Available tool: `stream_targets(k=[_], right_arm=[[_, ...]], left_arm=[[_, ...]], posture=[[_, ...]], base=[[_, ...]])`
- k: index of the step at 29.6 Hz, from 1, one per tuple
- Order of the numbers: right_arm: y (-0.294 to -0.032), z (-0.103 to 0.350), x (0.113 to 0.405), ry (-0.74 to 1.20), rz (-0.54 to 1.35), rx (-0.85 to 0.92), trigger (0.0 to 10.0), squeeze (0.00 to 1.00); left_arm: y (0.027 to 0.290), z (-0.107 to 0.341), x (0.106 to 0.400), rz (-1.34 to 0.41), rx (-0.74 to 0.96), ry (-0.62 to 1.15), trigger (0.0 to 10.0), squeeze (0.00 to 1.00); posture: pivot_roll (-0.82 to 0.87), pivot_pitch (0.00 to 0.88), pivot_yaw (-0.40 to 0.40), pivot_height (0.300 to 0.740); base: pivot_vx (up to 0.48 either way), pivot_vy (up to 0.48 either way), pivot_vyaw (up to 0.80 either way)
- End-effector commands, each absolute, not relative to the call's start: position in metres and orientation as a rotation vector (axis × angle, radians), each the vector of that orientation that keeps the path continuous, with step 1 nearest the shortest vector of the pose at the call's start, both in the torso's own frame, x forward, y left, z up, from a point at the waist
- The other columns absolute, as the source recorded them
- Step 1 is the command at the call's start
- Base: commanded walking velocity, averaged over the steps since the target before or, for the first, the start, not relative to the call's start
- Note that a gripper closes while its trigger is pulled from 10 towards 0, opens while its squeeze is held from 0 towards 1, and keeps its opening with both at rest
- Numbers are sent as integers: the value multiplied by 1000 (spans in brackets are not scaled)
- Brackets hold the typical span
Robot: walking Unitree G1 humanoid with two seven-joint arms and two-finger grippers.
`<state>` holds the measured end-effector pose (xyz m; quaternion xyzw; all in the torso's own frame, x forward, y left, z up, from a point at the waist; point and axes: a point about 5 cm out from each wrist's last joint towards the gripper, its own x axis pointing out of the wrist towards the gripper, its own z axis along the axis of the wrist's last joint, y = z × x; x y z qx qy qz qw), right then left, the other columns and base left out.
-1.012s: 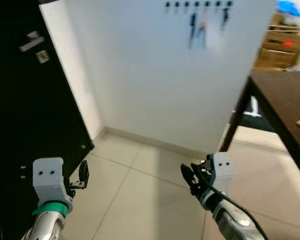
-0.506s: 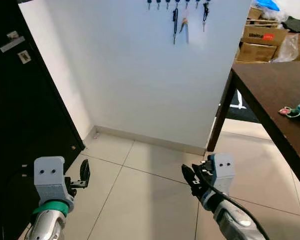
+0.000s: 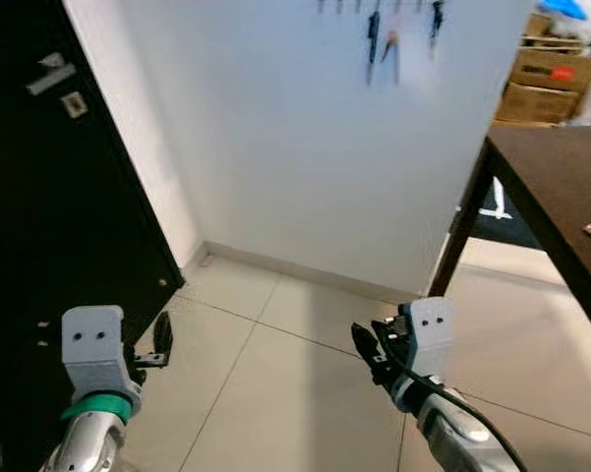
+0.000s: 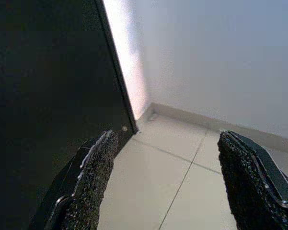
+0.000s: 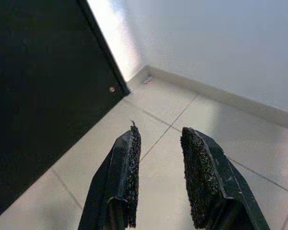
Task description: Hang keys on a hook
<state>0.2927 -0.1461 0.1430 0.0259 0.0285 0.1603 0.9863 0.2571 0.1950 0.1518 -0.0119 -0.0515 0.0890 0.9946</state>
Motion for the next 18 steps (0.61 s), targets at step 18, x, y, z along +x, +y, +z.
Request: stream_targets(k=[18], right_arm=[[-142, 139, 292, 77, 334, 100, 10000, 0]], left_arm=[[200, 144, 252, 185, 10, -46, 10000, 0]], posture=[[-156, 120, 208, 740]], base=[[0, 0, 756]])
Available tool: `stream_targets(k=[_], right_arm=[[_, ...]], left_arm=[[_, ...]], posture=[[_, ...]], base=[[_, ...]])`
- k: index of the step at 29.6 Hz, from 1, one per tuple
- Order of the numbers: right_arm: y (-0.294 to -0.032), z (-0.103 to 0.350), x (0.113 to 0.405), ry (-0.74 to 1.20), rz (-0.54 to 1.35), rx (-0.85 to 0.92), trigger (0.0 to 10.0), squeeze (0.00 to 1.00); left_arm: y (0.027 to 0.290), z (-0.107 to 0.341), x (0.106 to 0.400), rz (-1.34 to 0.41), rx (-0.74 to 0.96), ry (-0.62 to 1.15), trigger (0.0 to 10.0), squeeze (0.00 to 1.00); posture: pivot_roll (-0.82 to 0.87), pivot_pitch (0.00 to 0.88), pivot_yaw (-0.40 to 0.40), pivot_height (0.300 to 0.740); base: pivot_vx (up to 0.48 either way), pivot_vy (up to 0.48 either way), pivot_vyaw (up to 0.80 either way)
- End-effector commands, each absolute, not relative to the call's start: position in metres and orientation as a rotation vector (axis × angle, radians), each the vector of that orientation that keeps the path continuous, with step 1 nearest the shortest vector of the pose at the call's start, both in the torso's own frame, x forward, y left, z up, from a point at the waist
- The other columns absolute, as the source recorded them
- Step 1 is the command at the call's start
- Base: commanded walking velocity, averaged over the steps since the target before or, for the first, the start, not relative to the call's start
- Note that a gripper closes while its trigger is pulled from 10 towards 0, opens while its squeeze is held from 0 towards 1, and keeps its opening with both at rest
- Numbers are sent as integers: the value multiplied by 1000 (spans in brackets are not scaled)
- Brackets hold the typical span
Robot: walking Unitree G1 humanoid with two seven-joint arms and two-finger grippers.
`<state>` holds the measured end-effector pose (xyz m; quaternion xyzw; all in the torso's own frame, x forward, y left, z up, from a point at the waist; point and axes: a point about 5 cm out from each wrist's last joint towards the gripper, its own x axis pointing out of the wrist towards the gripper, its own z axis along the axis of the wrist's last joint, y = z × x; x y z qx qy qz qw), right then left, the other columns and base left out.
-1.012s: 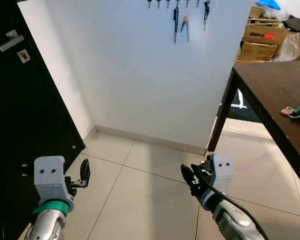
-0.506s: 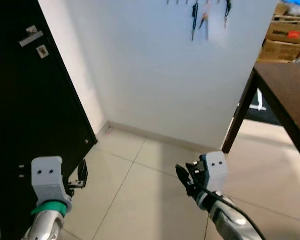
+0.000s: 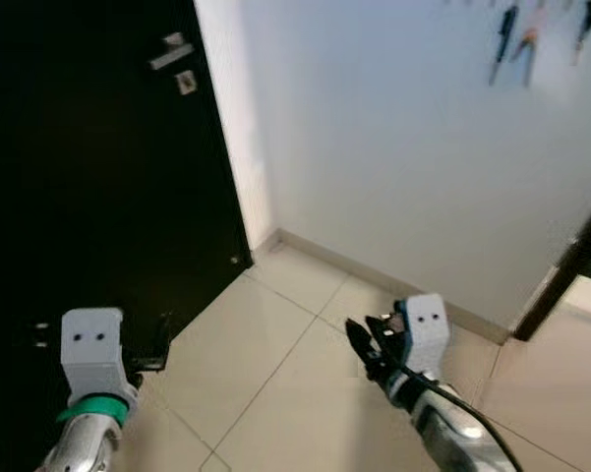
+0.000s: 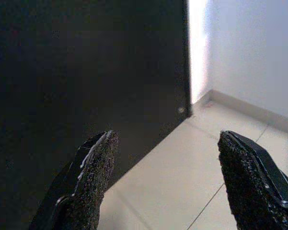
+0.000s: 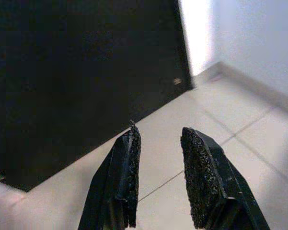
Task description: Hang keys on a hook
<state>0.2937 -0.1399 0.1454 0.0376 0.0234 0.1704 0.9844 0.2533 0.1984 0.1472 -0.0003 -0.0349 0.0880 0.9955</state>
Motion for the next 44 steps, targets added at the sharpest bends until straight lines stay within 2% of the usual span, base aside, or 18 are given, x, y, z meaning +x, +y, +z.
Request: stream_targets(k=[1, 11, 17, 34, 39, 44], right_arm=[[-142, 139, 292, 77, 334, 100, 10000, 0], [-143, 137, 292, 93, 327, 115, 10000, 0], [-143, 136, 291, 99, 327, 115, 10000, 0], [-142, 132, 290, 115, 330, 124, 10000, 0], [-141, 131, 290, 118, 333, 126, 10000, 0], [-141, 130, 290, 119, 329, 137, 10000, 0]], left_arm=[[200, 144, 252, 185, 10, -46, 10000, 0], [197, 144, 253, 161, 20, -38, 10000, 0], [196, 142, 254, 154, 43, -20, 10000, 0], [197, 140, 254, 151, 13, -2, 10000, 0], [195, 141, 255, 132, 3, -9, 10000, 0], [195, 144, 254, 125, 3, -24, 10000, 0]], posture=[[-156, 120, 208, 740], [-156, 119, 207, 740], [-163, 114, 213, 740], [-163, 100, 217, 740], [-162, 98, 217, 740], [-159, 98, 221, 740]], base=[[0, 0, 0], [0, 0, 0], [0, -480, 0], [0, 0, 0], [0, 444, 0], [0, 0, 0]])
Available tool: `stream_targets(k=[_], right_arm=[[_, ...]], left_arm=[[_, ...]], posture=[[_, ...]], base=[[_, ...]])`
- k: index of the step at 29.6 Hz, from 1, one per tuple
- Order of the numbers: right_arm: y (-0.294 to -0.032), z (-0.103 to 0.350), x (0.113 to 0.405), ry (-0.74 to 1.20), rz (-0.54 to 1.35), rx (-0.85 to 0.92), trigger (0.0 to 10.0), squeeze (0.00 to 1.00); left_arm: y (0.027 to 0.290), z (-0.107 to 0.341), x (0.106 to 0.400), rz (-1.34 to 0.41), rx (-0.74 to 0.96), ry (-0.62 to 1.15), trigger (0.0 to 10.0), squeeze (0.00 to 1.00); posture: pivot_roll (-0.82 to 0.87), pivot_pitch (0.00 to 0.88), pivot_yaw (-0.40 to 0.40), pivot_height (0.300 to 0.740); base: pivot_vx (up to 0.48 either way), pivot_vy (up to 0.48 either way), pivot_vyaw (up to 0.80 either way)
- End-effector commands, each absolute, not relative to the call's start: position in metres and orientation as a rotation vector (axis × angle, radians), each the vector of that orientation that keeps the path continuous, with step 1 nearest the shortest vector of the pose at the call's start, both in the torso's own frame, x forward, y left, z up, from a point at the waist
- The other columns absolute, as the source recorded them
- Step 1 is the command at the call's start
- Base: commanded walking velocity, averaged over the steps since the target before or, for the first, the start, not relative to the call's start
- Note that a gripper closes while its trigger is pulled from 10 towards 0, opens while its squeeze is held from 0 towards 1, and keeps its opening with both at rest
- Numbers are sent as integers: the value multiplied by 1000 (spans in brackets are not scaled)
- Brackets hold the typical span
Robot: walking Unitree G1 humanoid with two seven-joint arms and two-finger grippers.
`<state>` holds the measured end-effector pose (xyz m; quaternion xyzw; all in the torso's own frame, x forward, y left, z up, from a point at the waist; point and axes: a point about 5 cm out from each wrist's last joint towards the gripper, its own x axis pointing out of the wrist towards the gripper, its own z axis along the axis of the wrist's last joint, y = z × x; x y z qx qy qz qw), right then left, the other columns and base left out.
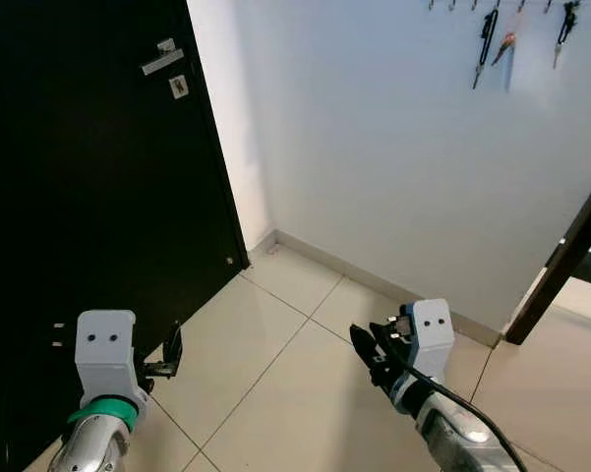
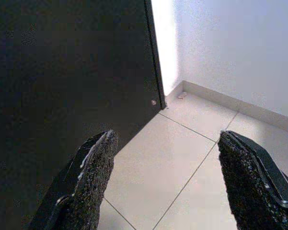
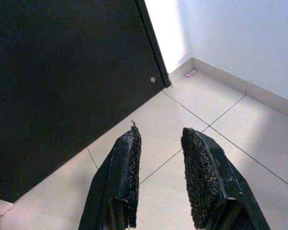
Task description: Hang keys on a hook
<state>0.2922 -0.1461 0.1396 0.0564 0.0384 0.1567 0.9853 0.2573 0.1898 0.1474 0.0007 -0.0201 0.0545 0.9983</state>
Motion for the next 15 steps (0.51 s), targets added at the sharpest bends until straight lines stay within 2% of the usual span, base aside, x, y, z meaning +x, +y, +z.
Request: stream_targets(k=[1, 11, 14, 15], right_arm=[[-141, 130, 290, 119, 326, 142, 10000, 0], [-139, 131, 292, 123, 318, 154, 10000, 0], [-138, 123, 293, 197, 320, 132, 10000, 0], [-138, 122, 295, 214, 330, 114, 10000, 0]], left_arm=[[196, 144, 254, 129, -3, -20, 10000, 0], [195, 141, 255, 135, -4, 0, 10000, 0], [196, 133, 255, 157, 10, 25, 10000, 0], [195, 130, 256, 166, 10, 34, 10000, 0]], posture=[[-159, 98, 221, 740], [-161, 111, 235, 740], [-171, 109, 224, 740], [-203, 107, 195, 740]], base=[[0, 0, 0], [0, 0, 0], [0, 0, 0], [0, 0, 0]])
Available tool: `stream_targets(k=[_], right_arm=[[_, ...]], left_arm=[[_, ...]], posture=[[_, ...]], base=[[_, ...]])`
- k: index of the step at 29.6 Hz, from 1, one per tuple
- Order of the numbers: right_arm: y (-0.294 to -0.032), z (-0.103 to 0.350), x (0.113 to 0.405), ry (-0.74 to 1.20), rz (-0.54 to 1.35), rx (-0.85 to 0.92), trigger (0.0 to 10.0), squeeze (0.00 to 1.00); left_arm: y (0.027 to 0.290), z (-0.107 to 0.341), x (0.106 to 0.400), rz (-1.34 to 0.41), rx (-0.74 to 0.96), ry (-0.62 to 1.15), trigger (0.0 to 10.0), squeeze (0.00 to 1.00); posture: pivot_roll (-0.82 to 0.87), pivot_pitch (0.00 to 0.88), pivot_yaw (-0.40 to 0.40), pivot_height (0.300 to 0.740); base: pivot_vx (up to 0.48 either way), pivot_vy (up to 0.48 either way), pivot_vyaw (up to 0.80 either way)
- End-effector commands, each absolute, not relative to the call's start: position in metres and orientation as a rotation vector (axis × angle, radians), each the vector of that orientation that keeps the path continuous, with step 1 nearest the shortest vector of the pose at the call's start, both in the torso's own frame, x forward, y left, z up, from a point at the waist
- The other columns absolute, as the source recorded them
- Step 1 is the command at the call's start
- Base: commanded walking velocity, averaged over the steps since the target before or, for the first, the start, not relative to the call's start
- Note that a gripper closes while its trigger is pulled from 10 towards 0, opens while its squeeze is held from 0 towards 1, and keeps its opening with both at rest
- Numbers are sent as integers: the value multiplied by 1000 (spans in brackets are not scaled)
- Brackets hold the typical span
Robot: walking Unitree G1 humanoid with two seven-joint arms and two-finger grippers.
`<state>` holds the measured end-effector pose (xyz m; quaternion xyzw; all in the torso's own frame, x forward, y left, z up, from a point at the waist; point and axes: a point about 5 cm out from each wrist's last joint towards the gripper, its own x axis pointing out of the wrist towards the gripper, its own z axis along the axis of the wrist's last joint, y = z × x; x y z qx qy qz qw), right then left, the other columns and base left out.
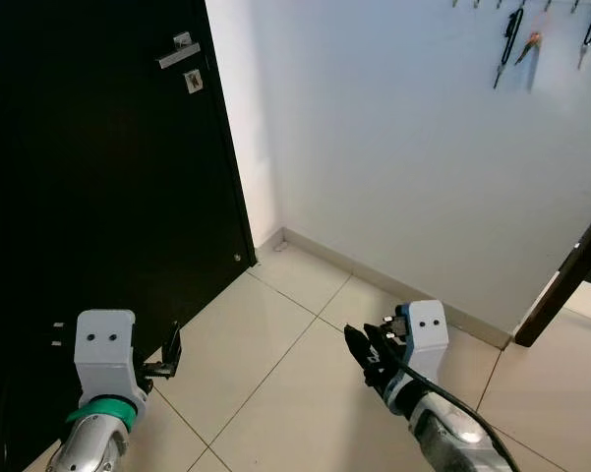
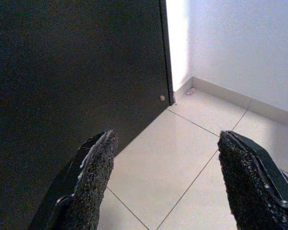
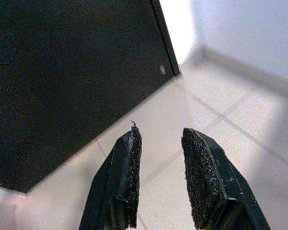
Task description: Hang keys on a hook
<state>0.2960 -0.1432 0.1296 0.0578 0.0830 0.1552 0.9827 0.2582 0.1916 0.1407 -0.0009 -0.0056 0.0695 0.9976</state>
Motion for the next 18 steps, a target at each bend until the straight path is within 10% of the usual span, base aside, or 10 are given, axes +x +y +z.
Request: stream_targets(k=[1, 18], right_arm=[[-137, 121, 296, 221, 336, 103, 10000, 0], [-150, 126, 316, 205, 365, 43, 10000, 0]], left_arm=[[195, 127, 256, 171, 9, 38, 10000, 0], [177, 115, 272, 210, 2, 59, 10000, 0]], posture=[[-203, 107, 195, 740], [-233, 45, 22, 740]], base=[[0, 0, 0], [0, 0, 0]])
